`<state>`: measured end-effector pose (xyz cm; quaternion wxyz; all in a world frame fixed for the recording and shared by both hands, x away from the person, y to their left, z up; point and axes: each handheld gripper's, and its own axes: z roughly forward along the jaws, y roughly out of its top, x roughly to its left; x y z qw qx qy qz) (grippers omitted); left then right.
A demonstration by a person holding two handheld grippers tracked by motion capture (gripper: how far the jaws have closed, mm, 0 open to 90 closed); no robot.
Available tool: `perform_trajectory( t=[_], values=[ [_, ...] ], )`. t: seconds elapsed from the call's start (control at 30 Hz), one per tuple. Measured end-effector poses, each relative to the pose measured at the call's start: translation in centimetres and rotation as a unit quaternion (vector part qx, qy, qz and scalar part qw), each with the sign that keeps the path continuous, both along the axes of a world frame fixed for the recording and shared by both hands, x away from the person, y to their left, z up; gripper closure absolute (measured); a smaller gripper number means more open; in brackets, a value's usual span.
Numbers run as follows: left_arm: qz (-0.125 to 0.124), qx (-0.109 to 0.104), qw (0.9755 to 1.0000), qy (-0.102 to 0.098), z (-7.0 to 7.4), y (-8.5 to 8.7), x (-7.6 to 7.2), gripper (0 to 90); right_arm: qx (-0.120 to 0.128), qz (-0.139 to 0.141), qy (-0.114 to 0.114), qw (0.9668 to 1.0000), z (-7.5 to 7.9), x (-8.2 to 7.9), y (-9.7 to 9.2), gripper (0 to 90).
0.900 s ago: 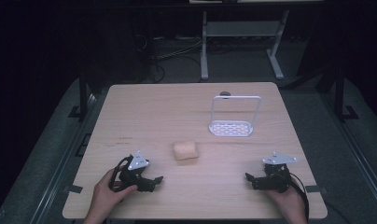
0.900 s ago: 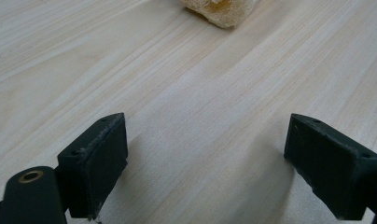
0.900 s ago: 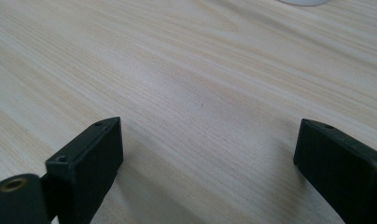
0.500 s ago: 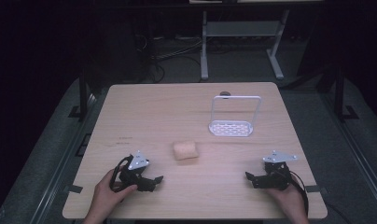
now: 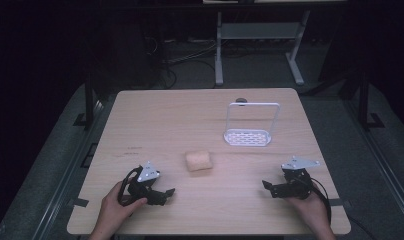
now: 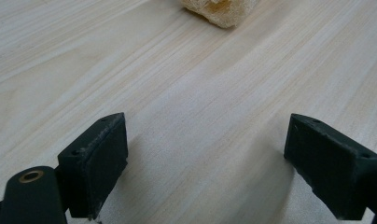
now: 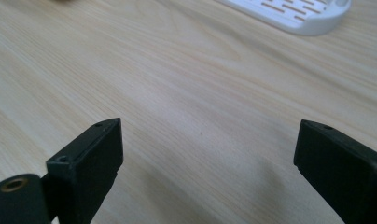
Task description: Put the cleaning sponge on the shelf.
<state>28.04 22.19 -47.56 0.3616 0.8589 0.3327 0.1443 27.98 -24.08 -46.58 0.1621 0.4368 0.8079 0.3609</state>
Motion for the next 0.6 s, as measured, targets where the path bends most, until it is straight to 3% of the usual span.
perform_trajectory(
  t=[0.6],
  values=[
    [0.001,0.000,1.0000,0.000,0.0,0.0,0.0,12.9,0.007,0.029,-0.004,0.9995,1.2,1.3,1.2,8.0]
  ],
)
